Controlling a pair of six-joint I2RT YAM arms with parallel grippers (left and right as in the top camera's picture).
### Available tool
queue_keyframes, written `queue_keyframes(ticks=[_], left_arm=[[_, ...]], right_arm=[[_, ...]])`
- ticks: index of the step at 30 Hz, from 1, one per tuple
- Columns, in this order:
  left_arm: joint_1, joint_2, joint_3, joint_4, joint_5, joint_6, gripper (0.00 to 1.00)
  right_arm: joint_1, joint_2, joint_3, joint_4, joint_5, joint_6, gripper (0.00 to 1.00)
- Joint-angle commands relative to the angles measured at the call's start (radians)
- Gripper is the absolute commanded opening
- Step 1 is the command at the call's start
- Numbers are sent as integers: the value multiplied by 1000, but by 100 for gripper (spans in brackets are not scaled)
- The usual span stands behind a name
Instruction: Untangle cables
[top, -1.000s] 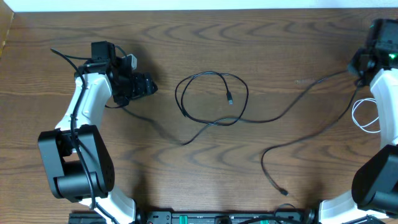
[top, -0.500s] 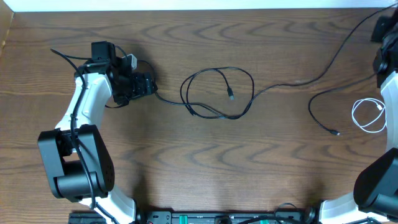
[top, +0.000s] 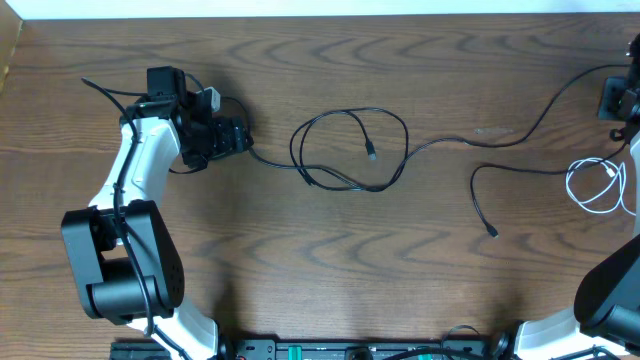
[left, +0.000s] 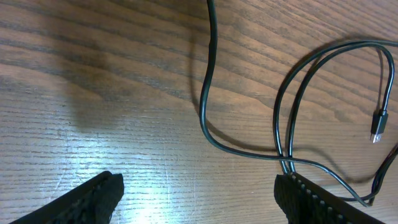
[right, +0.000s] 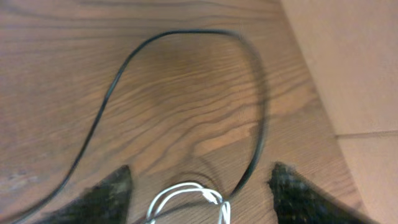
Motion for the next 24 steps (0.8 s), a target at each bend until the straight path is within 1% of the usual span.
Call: queue_keyframes(ticks=[1, 2, 3, 5, 7, 9, 10, 11, 12, 14, 15, 16, 17, 18, 20, 24], left_arm=[[-1, 2, 2, -2, -10, 9, 84], [-1, 2, 2, -2, -10, 9, 84], [-1, 2, 2, -2, -10, 9, 84], [-1, 2, 2, -2, -10, 9, 84], [-1, 2, 2, -2, -10, 9, 84], [-1, 2, 2, -2, -10, 9, 84], [-1, 2, 2, -2, -10, 9, 84], [-1, 2, 2, -2, -10, 9, 84], [-1, 2, 2, -2, -10, 9, 84], [-1, 2, 2, -2, -10, 9, 84], [-1, 2, 2, -2, -10, 9, 84], [-1, 2, 2, -2, -10, 9, 84], [-1, 2, 2, -2, -10, 9, 84], [-1, 2, 2, -2, -10, 9, 84], [-1, 2, 2, -2, -10, 9, 84], [-1, 2, 2, -2, -10, 9, 84]], right_arm=[[4, 10, 8, -24, -61, 3, 90], [4, 11, 8, -24, -69, 11, 96], [3, 11, 8, -24, -69, 29, 99], [5, 16, 8, -21, -71, 72, 99], [5, 19, 8, -23, -117, 104, 99], [6, 19, 8, -32, -221, 116, 99], [8, 19, 8, -39, -310, 116, 99], [9, 19, 8, -48, -394, 116, 95], [10, 19, 8, -64, -512, 116, 71], [15, 22, 8, -86, -695, 116, 49], [21, 24, 8, -90, -784, 116, 41], [33, 27, 8, -92, -864, 121, 30], [43, 29, 8, -92, -890, 150, 98], [59, 34, 6, -99, -890, 214, 99], [93, 43, 0, -116, -898, 282, 99], [205, 56, -25, -122, -900, 329, 99]])
